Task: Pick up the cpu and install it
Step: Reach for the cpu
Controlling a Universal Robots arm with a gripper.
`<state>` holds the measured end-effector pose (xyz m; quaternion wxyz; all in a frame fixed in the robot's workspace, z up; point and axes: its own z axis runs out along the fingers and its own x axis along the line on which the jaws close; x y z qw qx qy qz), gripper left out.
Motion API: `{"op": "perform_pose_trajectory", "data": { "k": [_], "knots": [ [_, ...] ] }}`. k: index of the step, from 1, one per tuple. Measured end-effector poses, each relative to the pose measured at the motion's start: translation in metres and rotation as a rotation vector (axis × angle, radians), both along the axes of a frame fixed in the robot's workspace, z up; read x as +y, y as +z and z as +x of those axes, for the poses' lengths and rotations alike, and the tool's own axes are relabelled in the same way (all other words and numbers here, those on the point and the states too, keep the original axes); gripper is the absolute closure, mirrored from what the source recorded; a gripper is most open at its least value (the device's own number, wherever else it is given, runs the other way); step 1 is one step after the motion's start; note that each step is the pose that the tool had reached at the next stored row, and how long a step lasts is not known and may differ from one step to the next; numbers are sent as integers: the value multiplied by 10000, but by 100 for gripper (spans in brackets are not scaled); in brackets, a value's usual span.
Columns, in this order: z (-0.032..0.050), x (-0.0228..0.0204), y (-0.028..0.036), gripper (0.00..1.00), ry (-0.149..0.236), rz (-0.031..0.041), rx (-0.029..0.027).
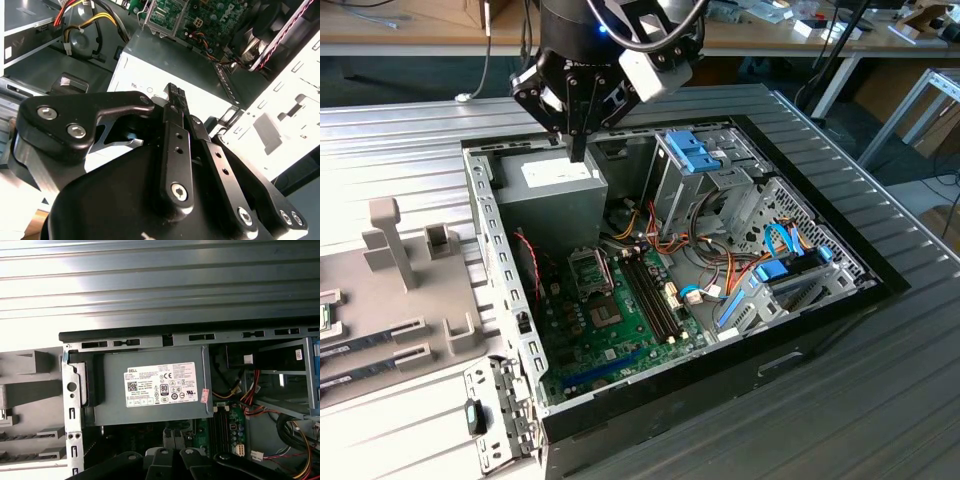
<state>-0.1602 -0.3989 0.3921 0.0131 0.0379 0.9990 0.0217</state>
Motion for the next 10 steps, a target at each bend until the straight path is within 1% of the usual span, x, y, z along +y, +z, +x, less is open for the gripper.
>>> {"op": "perform_pose_trajectory", "data": {
  "k": [10],
  "knots": [
    [-31,0,-3,89,0,0,0]
  ]
}}
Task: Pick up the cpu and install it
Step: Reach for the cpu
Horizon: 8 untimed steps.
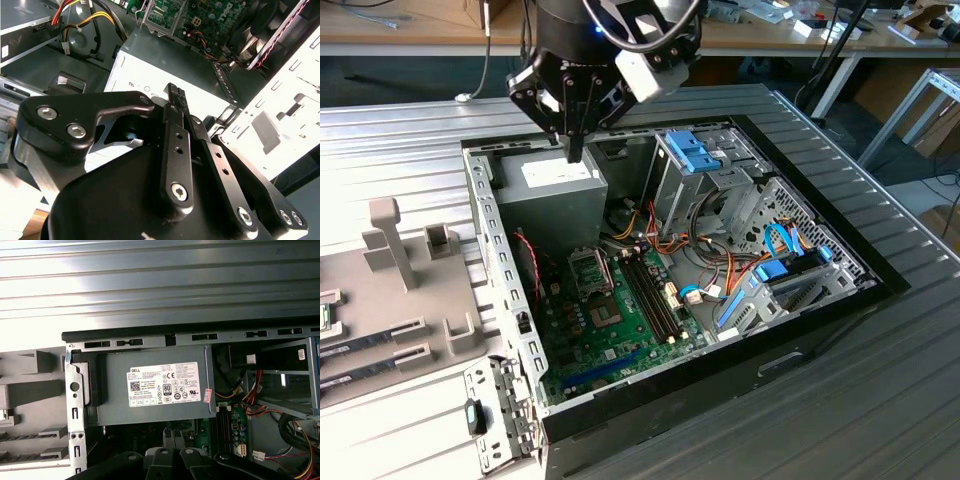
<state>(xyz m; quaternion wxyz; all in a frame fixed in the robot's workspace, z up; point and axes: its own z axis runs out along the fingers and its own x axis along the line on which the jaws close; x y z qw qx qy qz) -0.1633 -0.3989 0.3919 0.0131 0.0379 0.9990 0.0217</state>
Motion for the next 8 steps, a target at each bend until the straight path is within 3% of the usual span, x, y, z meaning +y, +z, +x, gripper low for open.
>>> {"op": "perform_pose_trajectory", "data": {
  "k": [8],
  "knots": [
    [-21,0,-2,89,0,0,0]
  ]
}}
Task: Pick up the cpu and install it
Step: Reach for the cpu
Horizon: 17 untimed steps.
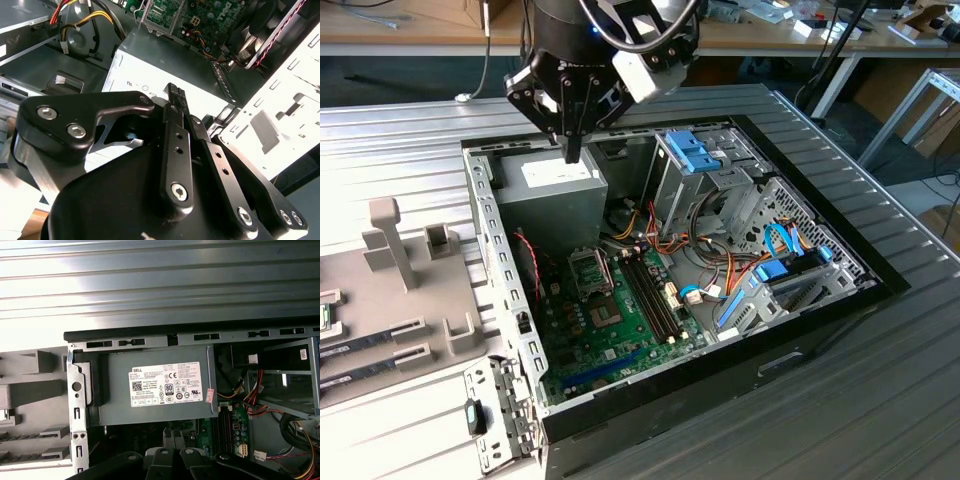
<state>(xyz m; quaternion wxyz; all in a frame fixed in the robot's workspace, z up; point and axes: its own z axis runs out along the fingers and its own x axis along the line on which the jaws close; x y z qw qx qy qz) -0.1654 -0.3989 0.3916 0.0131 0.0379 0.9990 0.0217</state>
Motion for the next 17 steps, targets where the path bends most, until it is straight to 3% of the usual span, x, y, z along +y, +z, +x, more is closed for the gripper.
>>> {"op": "perform_pose_trajectory", "data": {
  "k": [17],
  "knots": [
    [-33,0,-3,89,0,0,0]
  ]
}}
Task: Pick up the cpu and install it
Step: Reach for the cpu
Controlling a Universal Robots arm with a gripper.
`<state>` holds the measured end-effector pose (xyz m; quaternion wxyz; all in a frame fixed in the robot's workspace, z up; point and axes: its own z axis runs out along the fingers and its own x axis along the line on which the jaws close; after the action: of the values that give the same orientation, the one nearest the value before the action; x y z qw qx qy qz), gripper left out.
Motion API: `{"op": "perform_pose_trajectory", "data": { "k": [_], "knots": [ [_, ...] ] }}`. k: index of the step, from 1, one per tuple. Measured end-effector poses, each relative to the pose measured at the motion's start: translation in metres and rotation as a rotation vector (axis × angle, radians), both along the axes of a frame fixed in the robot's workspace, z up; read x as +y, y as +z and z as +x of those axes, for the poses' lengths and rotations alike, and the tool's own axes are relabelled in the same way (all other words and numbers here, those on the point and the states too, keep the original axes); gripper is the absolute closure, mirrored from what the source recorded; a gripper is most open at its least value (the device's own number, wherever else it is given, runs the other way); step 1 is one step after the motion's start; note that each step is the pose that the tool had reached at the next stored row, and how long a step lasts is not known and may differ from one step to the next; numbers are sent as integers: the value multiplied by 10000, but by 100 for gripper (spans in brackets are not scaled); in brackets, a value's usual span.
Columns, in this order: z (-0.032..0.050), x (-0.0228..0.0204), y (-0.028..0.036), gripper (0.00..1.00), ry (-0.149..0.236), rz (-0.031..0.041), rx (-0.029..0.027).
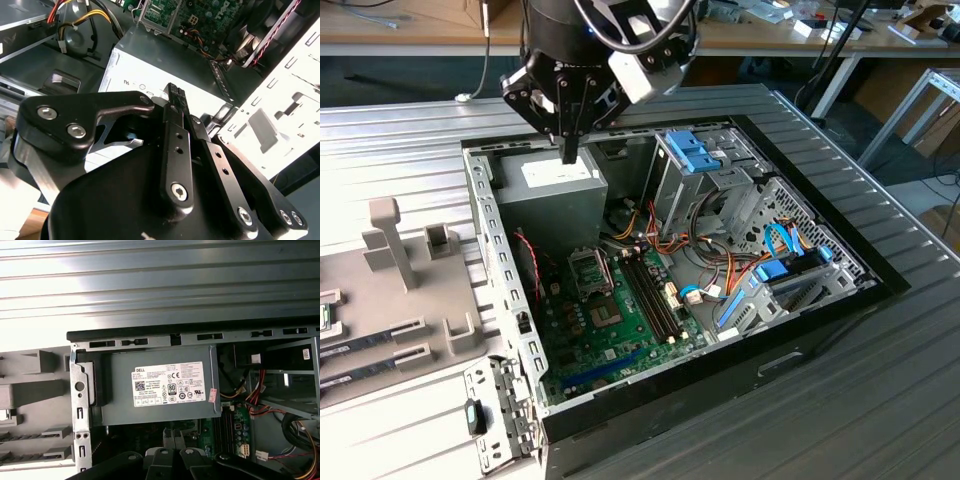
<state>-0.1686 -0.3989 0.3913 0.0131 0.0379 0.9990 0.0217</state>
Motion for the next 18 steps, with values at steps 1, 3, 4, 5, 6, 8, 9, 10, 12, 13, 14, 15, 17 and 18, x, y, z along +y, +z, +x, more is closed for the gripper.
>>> {"op": "perform_pose_trajectory", "data": {
  "k": [1,3,4,5,6,8,9,10,12,13,14,15,17,18],
  "knots": [
    [-4,0,0,89,0,0,0],
    [-9,0,-1,89,0,0,0],
    [-11,0,-1,89,0,0,0],
    [-14,0,-1,89,0,0,0],
    [-16,0,-2,89,1,1,0],
    [-19,0,-2,89,0,0,0],
    [-20,0,-2,89,0,0,0],
    [-22,0,-2,89,0,0,0],
    [-28,0,-3,89,0,0,0],
    [-30,0,-3,89,0,0,0],
    [-32,0,-3,89,0,0,0],
    [-33,0,-3,89,0,0,0],
    [-37,0,-3,89,0,0,0],
    [-39,0,-3,89,0,0,0]
  ]
}}
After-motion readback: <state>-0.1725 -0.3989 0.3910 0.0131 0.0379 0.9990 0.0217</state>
